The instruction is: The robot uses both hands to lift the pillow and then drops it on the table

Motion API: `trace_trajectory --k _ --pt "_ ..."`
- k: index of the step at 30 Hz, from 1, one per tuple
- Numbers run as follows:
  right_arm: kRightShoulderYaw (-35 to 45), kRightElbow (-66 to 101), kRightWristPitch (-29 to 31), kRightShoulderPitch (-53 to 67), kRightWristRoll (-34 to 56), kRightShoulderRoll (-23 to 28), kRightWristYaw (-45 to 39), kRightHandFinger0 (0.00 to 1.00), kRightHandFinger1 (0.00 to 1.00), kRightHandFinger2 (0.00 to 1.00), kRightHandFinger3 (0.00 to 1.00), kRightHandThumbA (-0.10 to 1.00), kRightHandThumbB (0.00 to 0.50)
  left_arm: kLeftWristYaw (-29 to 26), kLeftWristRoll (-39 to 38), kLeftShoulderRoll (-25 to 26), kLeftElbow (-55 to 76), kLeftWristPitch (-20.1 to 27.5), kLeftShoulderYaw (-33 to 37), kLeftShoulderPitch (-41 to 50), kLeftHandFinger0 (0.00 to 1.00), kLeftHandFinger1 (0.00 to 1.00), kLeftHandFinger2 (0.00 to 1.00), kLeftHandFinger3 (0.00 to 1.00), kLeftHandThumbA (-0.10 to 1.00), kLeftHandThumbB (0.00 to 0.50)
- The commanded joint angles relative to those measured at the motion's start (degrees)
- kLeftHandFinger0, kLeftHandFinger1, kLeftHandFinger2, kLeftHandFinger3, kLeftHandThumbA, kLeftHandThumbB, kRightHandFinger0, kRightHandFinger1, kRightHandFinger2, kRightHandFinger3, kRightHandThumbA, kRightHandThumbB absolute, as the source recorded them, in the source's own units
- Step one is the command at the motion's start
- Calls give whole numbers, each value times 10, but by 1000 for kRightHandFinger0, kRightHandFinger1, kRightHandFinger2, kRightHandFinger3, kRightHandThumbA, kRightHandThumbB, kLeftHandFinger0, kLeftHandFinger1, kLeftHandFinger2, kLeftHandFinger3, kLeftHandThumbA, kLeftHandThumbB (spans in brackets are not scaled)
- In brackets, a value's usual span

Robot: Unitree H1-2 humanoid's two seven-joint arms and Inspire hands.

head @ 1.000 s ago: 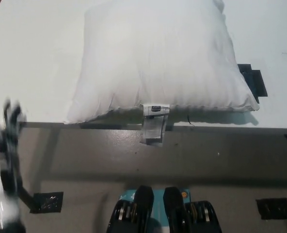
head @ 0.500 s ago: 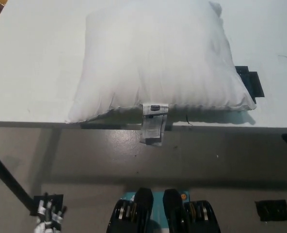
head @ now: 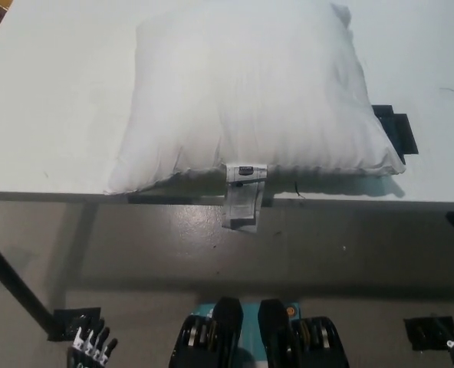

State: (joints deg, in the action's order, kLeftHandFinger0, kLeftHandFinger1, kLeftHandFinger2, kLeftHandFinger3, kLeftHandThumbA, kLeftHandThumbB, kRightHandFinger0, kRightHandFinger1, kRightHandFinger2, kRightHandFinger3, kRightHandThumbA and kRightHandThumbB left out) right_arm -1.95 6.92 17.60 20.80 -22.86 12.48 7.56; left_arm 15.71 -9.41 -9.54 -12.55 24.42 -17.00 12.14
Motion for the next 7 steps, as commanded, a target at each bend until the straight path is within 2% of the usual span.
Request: trace_trajectory --k 1,2,3,4,7 --pt "6 -8 75 -27 7 0 24 1000 1000 1000 1000 1000 0 4 38 -6 4 25 1 -20 1000 1000 1000 1000 987 210" --pt "6 -11 79 -31 4 -1 25 1000 1000 1000 1000 1000 0 -3 51 -2 6 25 9 -18 1000 1000 1000 1000 1000 165" --pt "3 -15 77 -43 8 -4 20 1000 1000 1000 1000 1000 0 -57 103 14 11 25 41 -10 1000 1000 1000 1000 1000 145" --pt "3 -16 74 -47 13 -3 15 1000 1000 1000 1000 1000 0 -63 105 14 8 25 45 -11 1000 1000 1000 1000 1000 160" --pt "-5 -22 71 -58 41 -6 -3 1000 1000 1000 1000 1000 0 -87 118 24 1 25 64 -9 1000 1000 1000 1000 1000 148"
